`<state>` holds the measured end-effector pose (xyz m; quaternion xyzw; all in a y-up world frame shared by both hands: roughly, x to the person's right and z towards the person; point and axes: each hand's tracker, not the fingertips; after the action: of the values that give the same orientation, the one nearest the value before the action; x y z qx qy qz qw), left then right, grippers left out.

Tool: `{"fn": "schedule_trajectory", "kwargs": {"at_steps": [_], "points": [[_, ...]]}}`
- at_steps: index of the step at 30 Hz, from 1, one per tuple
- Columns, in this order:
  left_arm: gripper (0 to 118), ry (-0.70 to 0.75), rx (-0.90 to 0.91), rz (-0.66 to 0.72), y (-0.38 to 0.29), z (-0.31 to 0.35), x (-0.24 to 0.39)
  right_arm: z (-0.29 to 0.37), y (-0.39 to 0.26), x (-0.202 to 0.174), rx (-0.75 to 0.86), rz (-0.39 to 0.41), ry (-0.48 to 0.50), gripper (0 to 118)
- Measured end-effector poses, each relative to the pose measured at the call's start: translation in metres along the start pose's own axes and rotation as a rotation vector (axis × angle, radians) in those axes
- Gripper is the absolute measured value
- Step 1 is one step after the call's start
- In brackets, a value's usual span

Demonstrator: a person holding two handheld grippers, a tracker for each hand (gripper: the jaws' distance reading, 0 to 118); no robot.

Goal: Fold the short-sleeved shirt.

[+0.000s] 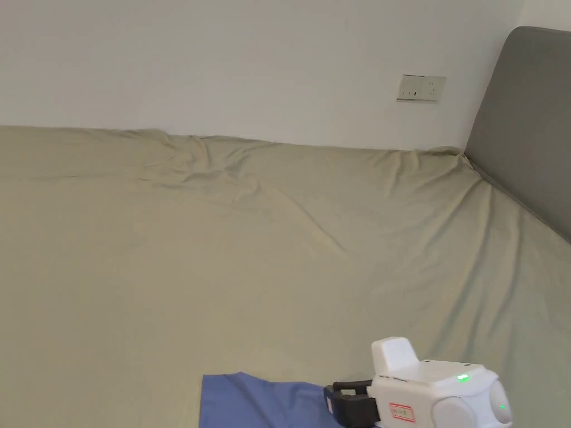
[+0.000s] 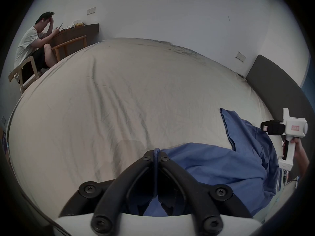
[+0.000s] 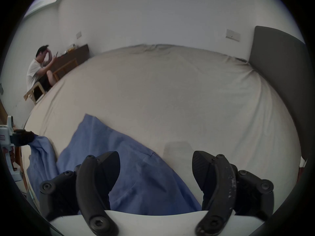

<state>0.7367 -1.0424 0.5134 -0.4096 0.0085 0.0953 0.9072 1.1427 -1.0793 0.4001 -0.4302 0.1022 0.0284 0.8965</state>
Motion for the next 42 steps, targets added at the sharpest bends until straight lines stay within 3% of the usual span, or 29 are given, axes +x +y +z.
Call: {"fn": "schedule_trajectory", "kwargs": {"at_steps": [2,4,5,6,7,8,12,16,24,32,42], "points": [[3,-0.008,-0.006,-0.007,-0.001,-0.002,0.003,-0.02,0.0,-0.004,-0.082,0.03,-0.026,81],[3,-0.007,-0.016,-0.015,-0.002,-0.004,0.005,-0.035,-0.005,-0.01,-0.161,0.064,-0.072,58],[3,-0.007,-0.019,-0.017,-0.003,-0.005,0.005,-0.034,-0.008,-0.012,-0.136,0.062,-0.053,57],[3,-0.008,-0.022,-0.017,-0.003,-0.005,0.006,-0.025,-0.007,-0.016,-0.087,0.073,-0.077,46],[3,-0.01,-0.026,-0.018,-0.003,-0.006,0.006,-0.022,-0.005,-0.016,-0.11,0.077,-0.036,17],[3,-0.011,-0.029,-0.018,-0.003,-0.007,0.005,-0.021,-0.004,-0.018,-0.113,0.084,-0.013,6],[3,-0.007,-0.031,-0.015,-0.002,-0.003,0.008,-0.013,-0.006,-0.031,-0.103,0.167,-0.084,6],[3,-0.036,0.014,-0.021,0.006,0.017,0.005,0.023,0.001,-0.029,-0.025,0.088,-0.115,6],[3,-0.123,0.18,0.017,0.038,0.079,-0.007,0.151,0.015,-0.02,0.257,0.032,-0.167,6],[2,-0.075,0.486,-0.102,0.088,0.162,0.003,0.291,0.035,-0.021,0.628,-0.117,-0.18,6],[2,-0.007,0.8,-0.176,0.177,0.273,0.009,0.413,0.098,-0.045,0.919,-0.045,-0.209,6]]}}
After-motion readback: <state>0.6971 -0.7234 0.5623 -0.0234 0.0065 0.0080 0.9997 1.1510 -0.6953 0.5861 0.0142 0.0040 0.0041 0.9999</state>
